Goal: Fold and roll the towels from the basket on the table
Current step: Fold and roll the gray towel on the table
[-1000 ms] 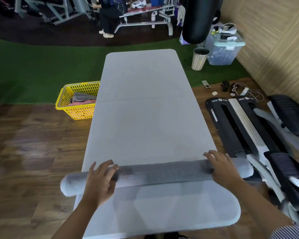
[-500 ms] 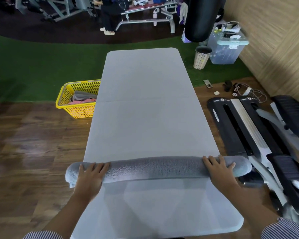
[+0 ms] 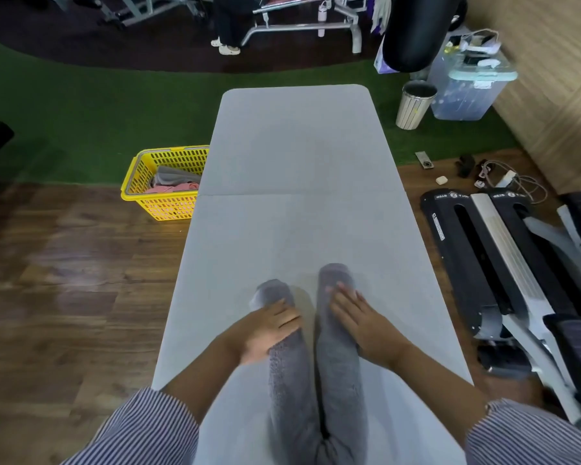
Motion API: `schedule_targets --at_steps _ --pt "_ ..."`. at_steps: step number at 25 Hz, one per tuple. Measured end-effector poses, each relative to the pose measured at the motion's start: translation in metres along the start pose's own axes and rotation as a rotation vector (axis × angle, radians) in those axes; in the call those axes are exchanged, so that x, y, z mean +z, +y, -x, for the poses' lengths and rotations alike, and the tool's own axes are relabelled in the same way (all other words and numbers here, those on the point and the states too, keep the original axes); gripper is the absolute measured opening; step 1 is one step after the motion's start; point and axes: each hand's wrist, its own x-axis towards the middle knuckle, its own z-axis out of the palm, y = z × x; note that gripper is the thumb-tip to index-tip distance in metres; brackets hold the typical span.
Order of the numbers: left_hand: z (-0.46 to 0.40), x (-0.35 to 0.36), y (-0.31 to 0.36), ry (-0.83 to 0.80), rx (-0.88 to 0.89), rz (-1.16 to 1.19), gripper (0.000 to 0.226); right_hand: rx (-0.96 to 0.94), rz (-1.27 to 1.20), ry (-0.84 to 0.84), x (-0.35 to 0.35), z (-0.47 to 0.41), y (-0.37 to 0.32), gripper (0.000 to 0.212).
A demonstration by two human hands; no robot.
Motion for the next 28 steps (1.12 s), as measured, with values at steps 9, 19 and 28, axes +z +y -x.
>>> schedule_targets --at_steps 9,19,28 --pt "-0.038 -0.003 -0.018 -0.424 -0.146 -0.088 0.129 0.111 -0.26 -0.081 0.019 -0.003 -0.009 0.076" --pt "-0.049 -0.011 0.044 -0.45 -0.591 -0.1 0.101 0.54 -0.574 -0.199 -0.038 0.02 -0.007 0.035" --pt "-0.008 -0.003 0.08 -0.485 -0.664 0.081 0.137 0.478 -0.063 -0.838 -0.068 0.037 -0.035 0.154"
